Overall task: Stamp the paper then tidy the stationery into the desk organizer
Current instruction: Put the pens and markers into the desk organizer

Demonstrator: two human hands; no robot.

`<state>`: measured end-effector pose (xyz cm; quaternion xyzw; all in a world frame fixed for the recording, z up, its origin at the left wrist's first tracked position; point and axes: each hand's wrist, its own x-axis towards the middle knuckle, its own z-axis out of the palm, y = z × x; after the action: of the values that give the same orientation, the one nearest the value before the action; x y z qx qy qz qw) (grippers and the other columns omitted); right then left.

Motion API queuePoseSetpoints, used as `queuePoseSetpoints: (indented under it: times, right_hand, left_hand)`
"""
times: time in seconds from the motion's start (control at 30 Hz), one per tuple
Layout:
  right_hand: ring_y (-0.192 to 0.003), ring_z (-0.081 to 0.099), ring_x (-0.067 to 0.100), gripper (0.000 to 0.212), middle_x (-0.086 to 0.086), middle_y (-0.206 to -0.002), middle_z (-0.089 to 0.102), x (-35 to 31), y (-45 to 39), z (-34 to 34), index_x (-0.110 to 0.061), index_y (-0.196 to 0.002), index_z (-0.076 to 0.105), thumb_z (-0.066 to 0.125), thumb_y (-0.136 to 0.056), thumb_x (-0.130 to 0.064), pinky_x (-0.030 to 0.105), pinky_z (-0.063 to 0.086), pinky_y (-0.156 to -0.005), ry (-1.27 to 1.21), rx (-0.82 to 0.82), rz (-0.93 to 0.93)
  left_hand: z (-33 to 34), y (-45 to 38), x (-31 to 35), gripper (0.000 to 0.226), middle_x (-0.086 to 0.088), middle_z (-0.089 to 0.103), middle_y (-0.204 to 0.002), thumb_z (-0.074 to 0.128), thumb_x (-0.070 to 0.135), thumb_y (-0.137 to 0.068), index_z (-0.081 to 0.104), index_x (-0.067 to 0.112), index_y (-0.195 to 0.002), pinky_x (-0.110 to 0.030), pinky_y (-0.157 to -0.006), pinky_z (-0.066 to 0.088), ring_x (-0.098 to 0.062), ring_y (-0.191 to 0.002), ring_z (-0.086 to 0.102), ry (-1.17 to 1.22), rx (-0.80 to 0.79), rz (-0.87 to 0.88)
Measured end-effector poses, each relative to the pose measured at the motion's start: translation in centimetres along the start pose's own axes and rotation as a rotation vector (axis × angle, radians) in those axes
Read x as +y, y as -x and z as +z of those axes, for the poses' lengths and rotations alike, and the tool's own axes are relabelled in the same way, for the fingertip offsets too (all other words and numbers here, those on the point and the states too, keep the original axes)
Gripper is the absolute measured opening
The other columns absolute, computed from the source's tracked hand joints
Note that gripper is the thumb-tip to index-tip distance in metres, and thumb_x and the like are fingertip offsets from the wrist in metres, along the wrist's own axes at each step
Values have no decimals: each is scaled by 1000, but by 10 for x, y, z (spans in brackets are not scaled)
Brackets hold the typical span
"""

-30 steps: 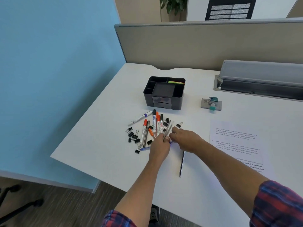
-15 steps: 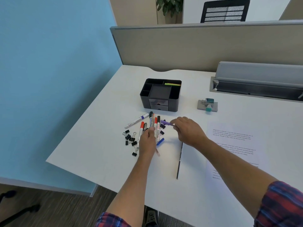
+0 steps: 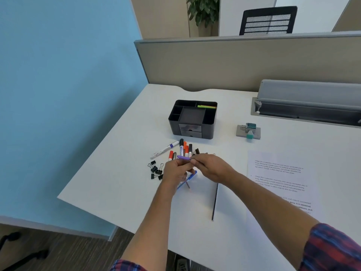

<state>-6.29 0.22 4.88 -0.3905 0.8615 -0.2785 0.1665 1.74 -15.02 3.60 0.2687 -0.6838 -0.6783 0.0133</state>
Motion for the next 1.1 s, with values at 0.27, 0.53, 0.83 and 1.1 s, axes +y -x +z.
queuePoseSetpoints:
  times: [0.27,0.53,0.83,1.1]
  right_hand:
    - [-91,61,21,17,2,-112,68,-12,-9,-1,-23,-114,58,44,-106,-28,32,50,-73,261,-73,25]
    - [-95,61,28,37,11,-110,68,-24,-10,0,-14,-123,57,33,-108,-37,37,48,-81,17,-102,94]
    - [-110,60,20,33,-1,-128,60,-8,-6,13,-27,-130,63,53,-101,-36,36,52,-86,144,-65,28]
    - [-86,65,30,33,7,-119,60,16,2,35,-20,-128,60,63,-96,-24,37,50,-67,598,-122,-146]
  left_hand:
    - [-12,-1,-9,2,-21,72,-77,80,10,-83,81,9,-82,-26,-51,47,-17,-54,55,330,77,-55]
    - [3,-4,-8,18,-3,68,-73,67,21,-96,81,12,-91,-22,-63,54,-9,-65,62,511,8,-18]
    - [-5,-21,-11,40,-2,71,-68,39,31,-109,61,10,-85,-32,-65,55,-16,-65,69,375,375,-40]
    - [-16,-24,-6,13,8,46,-57,49,35,-105,59,26,-104,-24,-42,37,-4,-43,36,180,348,-6]
